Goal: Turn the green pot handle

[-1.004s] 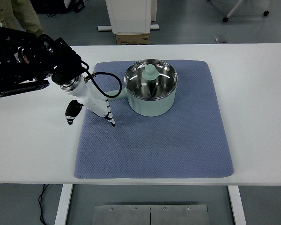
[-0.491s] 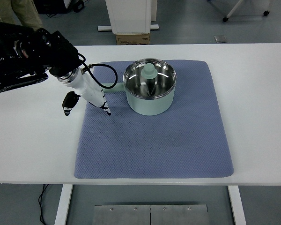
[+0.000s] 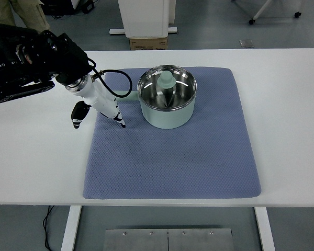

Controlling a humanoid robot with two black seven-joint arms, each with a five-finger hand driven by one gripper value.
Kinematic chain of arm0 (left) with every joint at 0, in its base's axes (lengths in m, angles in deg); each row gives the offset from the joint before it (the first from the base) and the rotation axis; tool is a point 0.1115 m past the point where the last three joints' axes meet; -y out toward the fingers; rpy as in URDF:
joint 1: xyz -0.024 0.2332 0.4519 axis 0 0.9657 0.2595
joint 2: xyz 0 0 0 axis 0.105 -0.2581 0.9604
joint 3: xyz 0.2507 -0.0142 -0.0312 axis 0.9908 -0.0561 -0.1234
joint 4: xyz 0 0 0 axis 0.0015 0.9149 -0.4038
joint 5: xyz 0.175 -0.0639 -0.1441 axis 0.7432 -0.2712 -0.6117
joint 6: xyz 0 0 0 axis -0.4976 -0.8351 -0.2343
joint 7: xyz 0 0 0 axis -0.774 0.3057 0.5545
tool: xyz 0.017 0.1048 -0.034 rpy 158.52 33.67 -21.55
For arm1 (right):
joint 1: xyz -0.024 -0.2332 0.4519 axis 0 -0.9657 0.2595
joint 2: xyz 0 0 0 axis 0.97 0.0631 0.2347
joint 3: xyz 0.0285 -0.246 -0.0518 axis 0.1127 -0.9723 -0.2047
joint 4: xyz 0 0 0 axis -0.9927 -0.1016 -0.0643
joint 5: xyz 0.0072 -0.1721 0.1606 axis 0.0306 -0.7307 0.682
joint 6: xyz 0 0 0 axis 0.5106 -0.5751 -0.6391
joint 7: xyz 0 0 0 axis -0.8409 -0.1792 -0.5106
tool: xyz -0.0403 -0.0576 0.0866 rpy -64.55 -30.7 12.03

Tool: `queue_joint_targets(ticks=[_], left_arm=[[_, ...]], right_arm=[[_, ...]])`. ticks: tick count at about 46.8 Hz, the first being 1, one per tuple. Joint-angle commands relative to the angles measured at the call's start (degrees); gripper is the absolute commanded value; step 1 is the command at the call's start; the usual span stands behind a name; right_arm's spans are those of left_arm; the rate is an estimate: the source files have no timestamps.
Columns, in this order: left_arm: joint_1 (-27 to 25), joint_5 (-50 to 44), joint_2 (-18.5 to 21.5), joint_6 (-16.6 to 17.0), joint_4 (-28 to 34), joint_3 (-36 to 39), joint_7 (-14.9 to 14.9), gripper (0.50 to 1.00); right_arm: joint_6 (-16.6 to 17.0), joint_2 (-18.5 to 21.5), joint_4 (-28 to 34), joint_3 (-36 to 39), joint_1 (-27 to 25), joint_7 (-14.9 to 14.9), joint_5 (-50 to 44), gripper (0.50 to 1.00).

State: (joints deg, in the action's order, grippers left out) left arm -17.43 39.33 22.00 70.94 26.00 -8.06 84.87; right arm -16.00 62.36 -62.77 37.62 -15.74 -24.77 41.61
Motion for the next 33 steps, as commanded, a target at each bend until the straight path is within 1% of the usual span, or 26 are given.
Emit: queue_joint_targets(ticks=[1,10,24,30,33], left_arm=[[-0.29,-1.47,0.17,-0.01,2.36,-0.90,0.08,1.000],[-0.20,-6.48,0.17,-0.18,5.44,-4.68,0.08,1.000],[0.94,-15.09,-0.10,-0.36,6.94,-10.92,0.16,1.000],[1.03,-16.42,-0.10,-0.71,7.55,-12.33,0.16,1.000],[1.38,-16.85,-0.01,-1.41,7.64,-13.29,0.16,1.000]], right_arm=[[0.00,0.00,0.00,0.00,0.00,0.01,0.00,1.000],[0.00,0.00,0.00,0.00,0.00,0.01,0.00,1.000],[0.00,0.00,0.00,0.00,0.00,0.01,0.00,1.000],[0.00,0.00,0.00,0.00,0.00,0.01,0.00,1.000],[0.00,0.00,0.00,0.00,0.00,0.01,0.00,1.000]])
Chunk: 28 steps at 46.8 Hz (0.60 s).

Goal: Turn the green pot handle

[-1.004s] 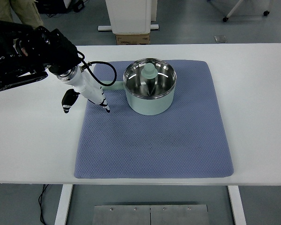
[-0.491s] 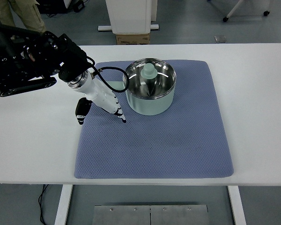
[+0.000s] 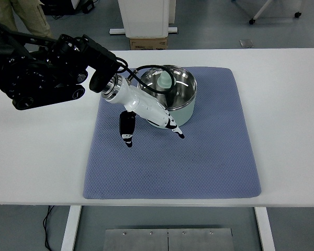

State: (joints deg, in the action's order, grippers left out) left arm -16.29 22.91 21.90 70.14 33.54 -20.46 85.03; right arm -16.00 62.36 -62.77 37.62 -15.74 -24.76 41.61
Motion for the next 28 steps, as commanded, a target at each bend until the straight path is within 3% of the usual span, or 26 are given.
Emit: queue_joint_targets(ticks=[1,13,28], left_arm=[[0.24,-0.87,0.01,-0.88,0.10,-1.24,0.01,1.000],[0.51,-17.11,0.10,-1.32,-1.39,-4.58,-0.61,1.000],[2.00,-52.71,0.01,-0.62,-13.60,-4.58,-0.43,1.000]], right_arm=[[0.00,0.00,0.00,0.00,0.00,0.00,0.00,1.000],[0.00,0.00,0.00,0.00,0.00,0.00,0.00,1.000],[0.00,0.00,0.00,0.00,0.00,0.00,0.00,1.000]])
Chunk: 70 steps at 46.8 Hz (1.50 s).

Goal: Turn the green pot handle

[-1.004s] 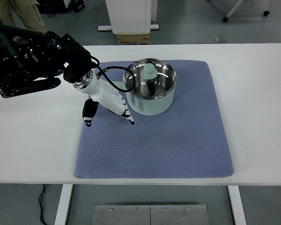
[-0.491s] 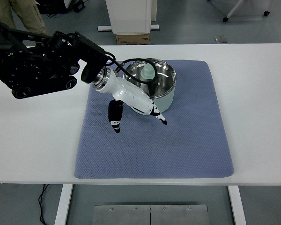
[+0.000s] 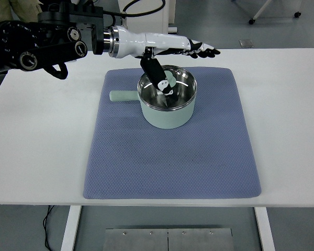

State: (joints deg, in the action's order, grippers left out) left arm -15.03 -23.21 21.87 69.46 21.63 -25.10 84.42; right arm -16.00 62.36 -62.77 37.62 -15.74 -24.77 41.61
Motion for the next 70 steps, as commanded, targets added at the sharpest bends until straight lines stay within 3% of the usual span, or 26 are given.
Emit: queue_joint_targets(ticks=[1,6,21,36,63,70], left_arm=[[1.17,-8.52,0.03,0.06,-2.22,0.05,0.26,1.000],[3.28,-13.99,0.30,0.76,-4.95,-0.03,0.70,1.000],[7.94,-15.04,2.40,7.35,-7.50,-0.47,0.44,1.000],[16.81,-21.02,5.13,7.35,-14.09,-9.00,0.18,1.000],[31.58,-41.23,3.72,7.44,-23.41,-19.01,-0.18,1.000],[34.40,-44.22,3.37,7.44,-23.50,-24.81,-2.81,1.000]], right_arm=[[0.00,0.00,0.00,0.00,0.01,0.01,0.00,1.000],[0.00,0.00,0.00,0.00,0.01,0.01,0.00,1.000],[0.00,0.00,0.00,0.00,0.01,0.01,0.00,1.000],[0.00,0.00,0.00,0.00,0.01,0.01,0.00,1.000],[0.00,0.00,0.00,0.00,0.01,0.01,0.00,1.000],[0.00,0.00,0.00,0.00,0.01,0.01,0.00,1.000]])
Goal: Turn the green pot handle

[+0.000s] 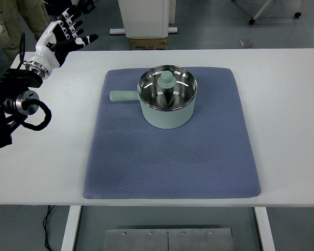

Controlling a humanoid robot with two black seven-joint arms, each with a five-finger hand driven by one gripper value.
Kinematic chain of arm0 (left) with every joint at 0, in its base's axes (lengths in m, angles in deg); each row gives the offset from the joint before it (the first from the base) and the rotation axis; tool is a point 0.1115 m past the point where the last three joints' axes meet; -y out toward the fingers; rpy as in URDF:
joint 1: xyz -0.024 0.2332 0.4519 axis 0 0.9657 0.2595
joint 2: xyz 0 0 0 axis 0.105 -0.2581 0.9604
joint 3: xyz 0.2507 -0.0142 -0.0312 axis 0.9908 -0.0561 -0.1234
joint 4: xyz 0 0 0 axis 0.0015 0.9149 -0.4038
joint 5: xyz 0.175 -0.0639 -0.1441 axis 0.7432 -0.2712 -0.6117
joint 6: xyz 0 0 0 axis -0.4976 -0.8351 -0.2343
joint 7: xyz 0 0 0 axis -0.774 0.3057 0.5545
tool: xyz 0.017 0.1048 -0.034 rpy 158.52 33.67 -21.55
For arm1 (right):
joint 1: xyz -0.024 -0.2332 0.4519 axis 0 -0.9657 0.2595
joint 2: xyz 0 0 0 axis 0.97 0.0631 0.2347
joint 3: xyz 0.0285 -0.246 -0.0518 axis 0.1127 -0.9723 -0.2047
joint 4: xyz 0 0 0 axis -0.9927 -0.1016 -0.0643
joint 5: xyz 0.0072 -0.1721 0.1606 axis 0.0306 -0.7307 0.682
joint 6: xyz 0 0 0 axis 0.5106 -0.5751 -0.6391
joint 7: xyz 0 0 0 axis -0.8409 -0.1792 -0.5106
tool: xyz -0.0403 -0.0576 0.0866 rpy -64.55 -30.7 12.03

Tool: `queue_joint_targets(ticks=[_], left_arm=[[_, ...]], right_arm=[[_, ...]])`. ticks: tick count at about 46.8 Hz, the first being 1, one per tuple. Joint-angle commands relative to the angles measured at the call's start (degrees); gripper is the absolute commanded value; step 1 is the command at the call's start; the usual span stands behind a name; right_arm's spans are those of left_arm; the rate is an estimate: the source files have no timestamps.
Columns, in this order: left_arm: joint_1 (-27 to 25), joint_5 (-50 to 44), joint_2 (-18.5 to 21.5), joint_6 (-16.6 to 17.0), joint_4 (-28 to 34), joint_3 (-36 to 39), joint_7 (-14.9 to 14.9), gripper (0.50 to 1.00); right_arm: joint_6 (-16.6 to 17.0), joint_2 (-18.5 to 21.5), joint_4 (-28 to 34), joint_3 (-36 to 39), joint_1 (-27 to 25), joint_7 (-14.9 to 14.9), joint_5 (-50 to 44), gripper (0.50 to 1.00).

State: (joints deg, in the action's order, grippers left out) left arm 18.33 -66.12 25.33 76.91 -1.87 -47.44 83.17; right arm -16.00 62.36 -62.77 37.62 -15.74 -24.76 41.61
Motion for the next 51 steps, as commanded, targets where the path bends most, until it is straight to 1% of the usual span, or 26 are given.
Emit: queue_joint_targets(ticks=[1,7,12,21,29,37,51], left_arm=[[1.39,-1.75,-0.09,0.00,0.00,-3.35,-2.35,1.000],[3.94,-4.21,-0.26,0.00,0.00,-9.24,-6.57,1.000],[6.23,-4.57,-1.32,0.00,-0.08,-13.46,-8.24,1.000],[8.95,-4.57,-3.78,0.00,-0.78,-16.80,-8.42,1.000],[9.75,-4.66,-6.76,0.00,-2.72,-17.24,-8.42,1.000],[11.06,-4.66,-9.23,-0.09,-3.69,-19.88,-8.42,1.000],[11.33,-4.66,-11.07,0.00,-3.69,-20.85,-8.42,1.000]], right_arm=[[0.00,0.00,0.00,0.00,0.01,0.00,0.00,1.000],[0.00,0.00,0.00,0.00,0.01,0.00,0.00,1.000],[0.00,0.00,0.00,0.00,0.01,0.00,0.00,1.000],[0.00,0.00,0.00,0.00,0.01,0.00,0.00,1.000],[0.00,0.00,0.00,0.00,0.10,0.00,-0.18,1.000],[0.00,0.00,0.00,0.00,0.10,0.00,-0.26,1.000],[0.00,0.00,0.00,0.00,0.10,0.00,-0.09,1.000]])
